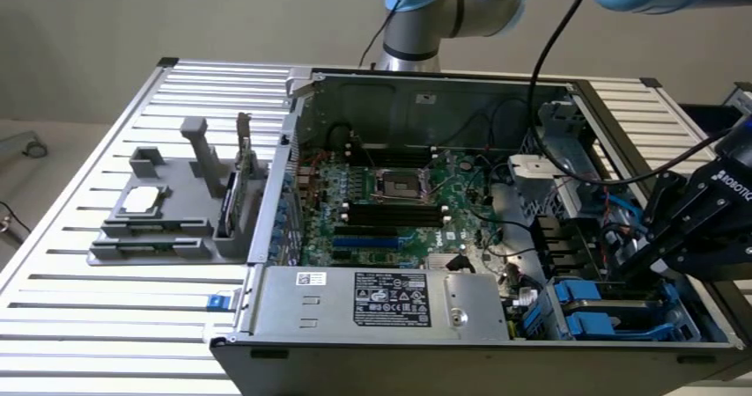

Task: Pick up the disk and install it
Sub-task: 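Insert the first disk wire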

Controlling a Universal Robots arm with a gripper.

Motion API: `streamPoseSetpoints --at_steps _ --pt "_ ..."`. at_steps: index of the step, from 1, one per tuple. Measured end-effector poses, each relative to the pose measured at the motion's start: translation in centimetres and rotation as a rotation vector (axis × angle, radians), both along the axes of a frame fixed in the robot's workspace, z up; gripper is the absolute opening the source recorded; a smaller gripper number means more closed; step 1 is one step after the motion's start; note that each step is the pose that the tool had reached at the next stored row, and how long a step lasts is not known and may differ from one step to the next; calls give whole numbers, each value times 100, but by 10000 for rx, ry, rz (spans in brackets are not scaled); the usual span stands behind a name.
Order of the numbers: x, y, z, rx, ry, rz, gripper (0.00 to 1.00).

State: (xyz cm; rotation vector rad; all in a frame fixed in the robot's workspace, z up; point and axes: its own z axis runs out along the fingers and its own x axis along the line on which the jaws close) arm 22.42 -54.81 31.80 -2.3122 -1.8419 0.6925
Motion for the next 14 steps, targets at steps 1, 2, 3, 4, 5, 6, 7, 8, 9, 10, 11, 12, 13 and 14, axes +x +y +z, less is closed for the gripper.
streamPoseSetpoints --at_steps 1,2,3,4,5,6,7,8,9,10,11,12,13,14 --pt "2 0 -2 -1 12 1 16" --pt "5 0 -4 3 34 3 16" --pt "8 1 -5 5 63 3 16" --pt "10 1 -1 11 99 3 16" --pt "9 1 6 17 139 2 16" --pt "9 -1 20 17 178 1 16" --pt "8 -4 44 6 206 0 16" --pt "8 -8 62 9 230 -1 16" --pt "8 -10 79 8 252 0 16" --pt "9 -10 92 6 272 1 16" --pt "9 -10 100 7 294 1 16" --pt "8 -11 106 7 313 0 16" --pt "8 -13 111 7 326 0 16" --pt "8 -15 115 5 332 -1 18"
